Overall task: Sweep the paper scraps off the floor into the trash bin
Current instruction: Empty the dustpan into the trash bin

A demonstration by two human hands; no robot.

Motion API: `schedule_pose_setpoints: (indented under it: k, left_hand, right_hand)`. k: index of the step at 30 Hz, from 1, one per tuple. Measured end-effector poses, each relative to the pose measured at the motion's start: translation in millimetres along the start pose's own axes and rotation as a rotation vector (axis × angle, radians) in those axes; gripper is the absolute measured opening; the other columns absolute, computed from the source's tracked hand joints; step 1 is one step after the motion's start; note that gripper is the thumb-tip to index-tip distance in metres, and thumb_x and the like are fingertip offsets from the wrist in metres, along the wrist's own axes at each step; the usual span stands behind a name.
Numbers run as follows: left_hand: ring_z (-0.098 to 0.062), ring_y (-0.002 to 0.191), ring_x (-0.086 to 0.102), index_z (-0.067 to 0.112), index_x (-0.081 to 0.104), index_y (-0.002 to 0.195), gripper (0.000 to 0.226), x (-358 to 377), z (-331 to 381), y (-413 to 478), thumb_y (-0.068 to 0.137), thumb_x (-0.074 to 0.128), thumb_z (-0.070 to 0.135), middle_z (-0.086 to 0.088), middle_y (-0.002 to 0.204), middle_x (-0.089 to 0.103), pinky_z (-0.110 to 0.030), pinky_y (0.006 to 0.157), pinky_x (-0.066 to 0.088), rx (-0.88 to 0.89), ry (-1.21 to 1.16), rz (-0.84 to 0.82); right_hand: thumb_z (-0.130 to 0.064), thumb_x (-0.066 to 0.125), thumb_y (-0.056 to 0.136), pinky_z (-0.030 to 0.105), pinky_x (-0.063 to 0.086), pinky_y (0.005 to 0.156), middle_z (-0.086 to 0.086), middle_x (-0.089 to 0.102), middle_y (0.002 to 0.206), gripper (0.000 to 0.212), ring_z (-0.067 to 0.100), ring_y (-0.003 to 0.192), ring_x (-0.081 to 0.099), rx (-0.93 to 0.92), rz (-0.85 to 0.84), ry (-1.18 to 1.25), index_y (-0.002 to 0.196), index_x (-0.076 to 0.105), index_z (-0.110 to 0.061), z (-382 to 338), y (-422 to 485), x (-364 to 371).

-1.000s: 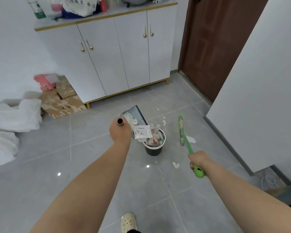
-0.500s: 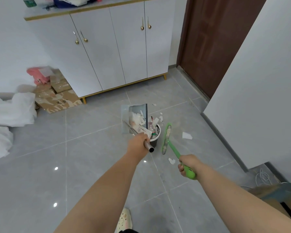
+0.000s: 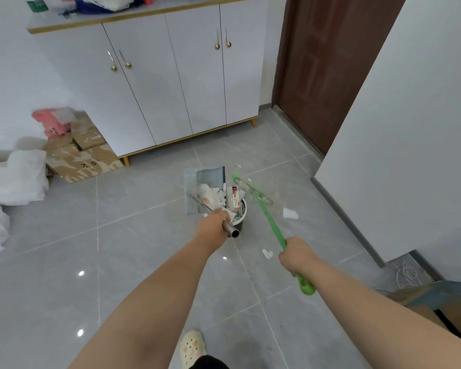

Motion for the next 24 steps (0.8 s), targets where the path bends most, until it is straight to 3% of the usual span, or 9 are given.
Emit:
schedule_pose_setpoints:
  k: [3, 7, 10, 15, 16, 18, 20, 22, 24]
  left_hand:
    - [-0.031, 0.095, 0.057, 0.002, 0.058, 0.096, 0.015, -8.2, -4.8, 3.4, 0.084, 0.05, 0.0, -0.005, 0.094, 0.055, -0.036, 0.083, 0.043, 0.031, -0.012, 0.02]
    - [-0.027, 0.095, 0.057, 0.006, 0.06, 0.087, 0.025, -13.4, -21.6, 7.5, 0.079, 0.046, -0.013, -0.012, 0.097, 0.062, -0.033, 0.081, 0.043, 0.027, -0.214, 0.076]
    - [-0.011, 0.101, 0.049, 0.014, 0.06, 0.074, 0.042, -17.8, -34.8, 11.1, 0.077, 0.04, -0.023, -0.009, 0.094, 0.062, -0.023, 0.084, 0.04, -0.021, -0.449, 0.077]
    - [-0.021, 0.132, 0.042, 0.006, 0.062, 0.06, 0.046, -21.1, -48.4, 18.1, 0.083, 0.031, -0.019, -0.012, 0.138, 0.05, -0.027, 0.107, 0.033, -0.251, -0.705, 0.006]
    - [-0.02, 0.128, 0.045, 0.009, 0.061, 0.057, 0.046, -22.7, -53.7, 18.7, 0.086, 0.034, -0.014, -0.008, 0.134, 0.054, -0.025, 0.103, 0.034, -0.309, -0.736, 0.005]
    - [-0.016, 0.098, 0.055, 0.01, 0.058, 0.053, 0.042, -26.3, -59.3, 18.9, 0.091, 0.044, 0.001, -0.002, 0.103, 0.064, -0.023, 0.083, 0.041, -0.412, -0.83, 0.02]
    - [-0.016, 0.073, 0.049, 0.007, 0.055, 0.058, 0.033, -33.5, -65.1, 22.3, 0.09, 0.052, 0.009, 0.0, 0.072, 0.056, -0.021, 0.062, 0.037, -0.467, -0.875, 0.047]
    - [-0.02, 0.078, 0.049, 0.007, 0.059, 0.073, 0.011, -38.0, -66.6, 26.5, 0.082, 0.06, 0.001, -0.003, 0.076, 0.053, -0.021, 0.063, 0.037, -0.476, -0.895, 0.047]
    - [-0.024, 0.085, 0.055, 0.011, 0.06, 0.099, 0.028, -38.1, -63.6, 29.1, 0.077, 0.061, -0.007, -0.008, 0.09, 0.057, -0.026, 0.069, 0.047, -0.484, -0.916, 0.001]
  right_hand:
    - [-0.01, 0.045, 0.09, 0.031, 0.048, 0.081, 0.013, 0.06, 0.113, 0.03, 0.03, 0.107, 0.06, -0.074, 0.06, -0.225, 0.119, 0.052, -0.005, -8.1, -2.7, -3.3]
    - [-0.009, 0.047, 0.09, 0.032, 0.048, 0.086, 0.01, 0.06, 0.117, 0.036, 0.029, 0.11, 0.06, -0.14, 0.119, -0.374, 0.126, 0.049, -0.009, -27.6, 0.8, 5.0]
    - [-0.011, 0.047, 0.095, 0.031, 0.047, 0.089, 0.008, 0.059, 0.121, 0.033, 0.027, 0.113, 0.059, -0.169, 0.13, -0.442, 0.128, 0.049, -0.01, -54.1, 6.2, 16.7]
    - [-0.003, 0.046, 0.093, 0.035, 0.047, 0.094, 0.008, 0.057, 0.126, 0.04, 0.027, 0.117, 0.056, -0.118, 0.099, -0.444, 0.131, 0.048, -0.01, -84.8, 13.4, 34.1]
    - [-0.004, 0.045, 0.093, 0.035, 0.047, 0.094, 0.007, 0.057, 0.126, 0.04, 0.027, 0.117, 0.057, -0.107, 0.093, -0.455, 0.132, 0.048, -0.011, -87.3, 13.6, 38.0]
    - [-0.007, 0.043, 0.093, 0.032, 0.047, 0.092, 0.006, 0.058, 0.126, 0.04, 0.025, 0.116, 0.058, -0.093, 0.099, -0.454, 0.132, 0.047, -0.011, -88.1, 12.5, 40.8]
    - [-0.009, 0.044, 0.092, 0.031, 0.047, 0.092, 0.007, 0.058, 0.124, 0.038, 0.025, 0.116, 0.058, -0.051, 0.107, -0.406, 0.131, 0.045, -0.01, -91.0, 14.0, 42.1]
    - [-0.01, 0.046, 0.092, 0.03, 0.047, 0.091, 0.007, 0.06, 0.123, 0.034, 0.025, 0.115, 0.059, 0.016, 0.114, -0.341, 0.126, 0.048, -0.008, -95.1, 13.6, 39.0]
    - [-0.011, 0.047, 0.092, 0.029, 0.047, 0.09, 0.006, 0.06, 0.121, 0.031, 0.025, 0.114, 0.059, 0.056, 0.108, -0.304, 0.122, 0.054, -0.008, -98.0, 14.9, 32.8]
Point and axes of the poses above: each hand's wrist, its own y-axis towards the middle knuckle, its own x-axis out of the palm, z = x × y, the point moved 6 cm from there along y, towards the middle knuckle
